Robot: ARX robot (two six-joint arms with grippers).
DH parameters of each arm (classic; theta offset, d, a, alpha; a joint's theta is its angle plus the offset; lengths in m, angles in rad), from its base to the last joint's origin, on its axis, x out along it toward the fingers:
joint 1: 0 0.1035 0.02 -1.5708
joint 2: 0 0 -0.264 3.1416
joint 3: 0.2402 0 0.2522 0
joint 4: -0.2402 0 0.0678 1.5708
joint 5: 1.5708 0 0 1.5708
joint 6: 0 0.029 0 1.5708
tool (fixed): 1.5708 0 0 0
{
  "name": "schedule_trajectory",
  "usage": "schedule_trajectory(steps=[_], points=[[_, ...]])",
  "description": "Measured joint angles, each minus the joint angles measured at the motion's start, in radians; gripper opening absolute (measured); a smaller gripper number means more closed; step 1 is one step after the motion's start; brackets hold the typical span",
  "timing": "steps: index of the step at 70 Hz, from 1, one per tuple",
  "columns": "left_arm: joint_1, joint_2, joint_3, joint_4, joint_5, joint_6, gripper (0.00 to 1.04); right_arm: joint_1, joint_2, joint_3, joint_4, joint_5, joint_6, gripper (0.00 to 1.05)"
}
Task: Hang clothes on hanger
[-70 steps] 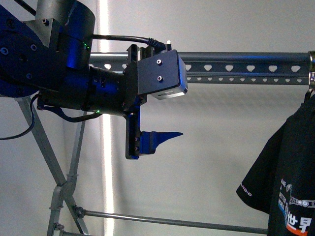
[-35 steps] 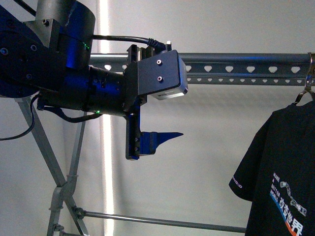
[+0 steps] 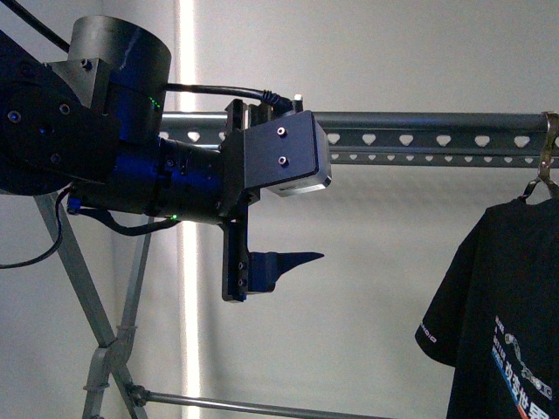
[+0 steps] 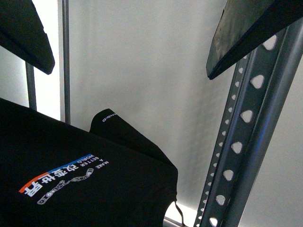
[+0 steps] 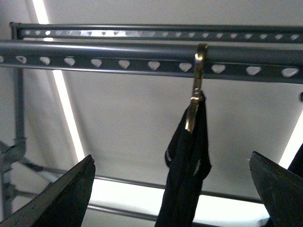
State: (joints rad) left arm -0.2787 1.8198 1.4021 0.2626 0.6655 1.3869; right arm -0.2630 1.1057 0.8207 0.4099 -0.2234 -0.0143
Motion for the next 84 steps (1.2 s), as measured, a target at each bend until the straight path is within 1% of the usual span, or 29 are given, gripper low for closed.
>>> schedule_trajectory(steps=[4, 6, 9, 12, 29, 35, 37, 40, 42, 47, 49, 50, 51, 52, 53, 54, 55, 56, 57, 58, 59, 60, 61, 63, 66, 69, 73, 76, 84], points=[[0.000, 0.000, 0.000, 0.000, 0.000, 0.000, 0.98, 0.003, -0.043, -0.074, 0.063, 0.025, 0.009, 0.97], [0.000, 0.000, 0.000, 0.000, 0.000, 0.000, 0.98, 0.003, -0.070, -0.096, 0.040, 0.011, 0.011, 0.94], [0.000, 0.000, 0.000, 0.000, 0.000, 0.000, 0.98, 0.009, -0.120, -0.125, -0.056, -0.008, 0.011, 0.86], [0.000, 0.000, 0.000, 0.000, 0.000, 0.000, 0.98, 0.019, -0.158, -0.164, -0.089, -0.006, 0.011, 0.79], [0.001, 0.000, 0.000, 0.000, 0.000, 0.000, 0.98, 0.098, -0.296, -0.407, -0.018, 0.064, 0.011, 0.37], [0.001, 0.000, 0.000, 0.000, 0.000, 0.000, 0.98, 0.125, -0.351, -0.488, 0.006, 0.093, 0.011, 0.17], [0.001, 0.000, 0.000, 0.000, 0.000, 0.000, 0.98, 0.130, -0.362, -0.501, 0.009, 0.097, 0.011, 0.14], [0.000, 0.000, 0.000, 0.000, 0.000, 0.000, 0.98, 0.141, -0.385, -0.530, 0.015, 0.107, 0.011, 0.05], [0.000, 0.000, 0.000, 0.000, 0.000, 0.000, 0.98, 0.147, -0.399, -0.547, 0.018, 0.113, 0.010, 0.01], [0.000, 0.000, 0.000, 0.000, 0.000, 0.000, 0.98, 0.162, -0.430, -0.584, 0.021, 0.126, 0.011, 0.02], [-0.010, -0.001, -0.009, 0.035, -0.060, -0.026, 0.98, 0.167, -0.444, -0.599, 0.021, 0.130, 0.011, 0.02], [-0.018, -0.004, -0.027, 0.092, -0.150, -0.068, 0.98, 0.169, -0.446, -0.602, 0.021, 0.130, 0.011, 0.02], [-0.021, -0.005, -0.036, 0.122, -0.196, -0.106, 0.98, 0.178, -0.457, -0.612, 0.021, 0.145, 0.011, 0.02], [-0.027, -0.005, -0.052, 0.183, -0.299, -0.159, 0.98, 0.186, -0.462, -0.616, 0.021, 0.157, 0.011, 0.02], [-0.030, -0.005, -0.059, 0.212, -0.349, -0.219, 0.98, 0.201, -0.471, -0.624, 0.021, 0.190, 0.011, 0.02], [-0.035, -0.005, -0.069, 0.262, -0.449, -0.286, 0.98, 0.210, -0.476, -0.629, 0.021, 0.201, 0.011, 0.02], [-0.037, -0.005, -0.072, 0.272, -0.468, -0.330, 0.98, 0.224, -0.485, -0.636, 0.021, 0.212, 0.011, 0.02], [-0.039, -0.005, -0.074, 0.302, -0.532, -0.380, 0.98, 0.230, -0.490, -0.640, 0.021, 0.214, 0.011, 0.02], [-0.041, -0.005, -0.077, 0.329, -0.606, -0.478, 0.98, 0.240, -0.499, -0.647, 0.021, 0.216, 0.011, 0.02], [-0.042, -0.005, -0.078, 0.337, -0.643, -0.552, 0.98, 0.244, -0.503, -0.650, 0.020, 0.215, 0.011, 0.02], [-0.043, -0.006, -0.078, 0.348, -0.711, -0.628, 0.98, 0.248, -0.507, -0.654, 0.019, 0.214, 0.011, 0.02], [-0.043, -0.008, -0.078, 0.351, -0.740, -0.677, 0.98, 0.254, -0.516, -0.661, 0.018, 0.214, 0.011, 0.02], [-0.043, -0.011, -0.078, 0.354, -0.793, -0.797, 0.98, 0.256, -0.520, -0.664, 0.017, 0.214, 0.011, 0.02], [-0.043, -0.019, -0.078, 0.354, -0.855, -0.914, 0.98, 0.259, -0.533, -0.673, 0.014, 0.215, 0.011, 0.02], [-0.043, -0.028, -0.078, 0.348, -0.893, -1.081, 0.98, 0.259, -0.549, -0.685, 0.009, 0.220, 0.011, 0.02], [-0.040, -0.039, -0.078, 0.317, -0.895, -1.249, 0.98, 0.259, -0.566, -0.697, 0.004, 0.223, 0.011, 0.02], [-0.039, -0.049, -0.078, 0.262, -0.903, -1.395, 0.98, 0.259, -0.590, -0.712, -0.006, 0.223, 0.011, 0.02], [-0.039, -0.054, -0.079, 0.198, -0.908, -1.576, 0.98, 0.259, -0.609, -0.723, -0.016, 0.222, 0.011, 0.02], [-0.040, -0.058, -0.102, 0.168, -0.964, -1.764, 0.98, 0.260, -0.658, -0.743, -0.042, 0.222, 0.011, 0.02]])
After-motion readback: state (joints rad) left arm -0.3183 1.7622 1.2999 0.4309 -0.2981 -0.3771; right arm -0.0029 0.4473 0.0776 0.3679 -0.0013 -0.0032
